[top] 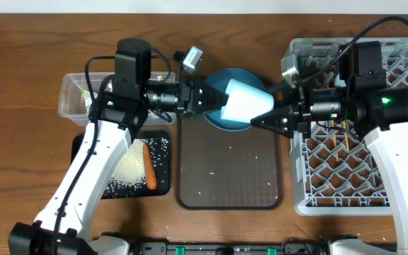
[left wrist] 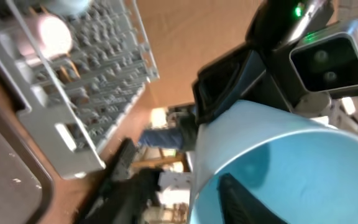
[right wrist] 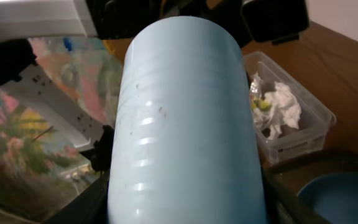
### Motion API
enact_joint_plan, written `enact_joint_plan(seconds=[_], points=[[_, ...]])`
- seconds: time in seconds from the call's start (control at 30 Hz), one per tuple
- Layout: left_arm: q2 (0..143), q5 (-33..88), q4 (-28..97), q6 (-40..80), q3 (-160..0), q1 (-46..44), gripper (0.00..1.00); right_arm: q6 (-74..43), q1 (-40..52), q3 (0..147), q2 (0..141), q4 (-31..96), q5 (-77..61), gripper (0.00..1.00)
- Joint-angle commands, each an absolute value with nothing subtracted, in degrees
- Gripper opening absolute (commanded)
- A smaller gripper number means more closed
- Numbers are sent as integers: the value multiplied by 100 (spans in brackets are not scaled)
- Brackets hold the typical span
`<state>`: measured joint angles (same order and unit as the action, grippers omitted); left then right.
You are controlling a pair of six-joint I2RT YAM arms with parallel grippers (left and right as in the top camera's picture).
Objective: Sort waste into correct bins and load items into the dishwasher rack
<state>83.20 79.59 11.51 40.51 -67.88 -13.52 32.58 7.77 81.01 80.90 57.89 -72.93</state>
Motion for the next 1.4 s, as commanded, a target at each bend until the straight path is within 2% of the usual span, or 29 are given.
enact_joint_plan(seconds=[0.0,0.13,0.3,0.57,0.73,0.97,1.1,1.37], points=[[8315,7334,1125,4032,-6858,-1033,46,2648,497,8110,8009,5902,-6726,39],[8315,6781,1260,3693,-6858,-683,47,1782,134,8112,7863,6243,-5116,36],[8315,5393,2346,3000,-6858,-517,47,591,-322,8112,7566,6816,-2585,33],[8315,2722,4272,2613,-6858,-521,47,-106,-464,8117,7207,7802,-827,32],[8315,1981,4930,2613,-6858,-521,47,-314,-464,8064,7244,8523,-244,31],[8315,1938,5028,2615,-6838,-521,47,-351,-464,7708,7244,8641,-193,27],[8315,1876,4974,2615,-6838,-602,47,-384,-462,7177,7244,8254,-235,29],[8315,980,4748,2613,-6836,-1304,47,-384,-443,6414,7244,7255,-395,29]])
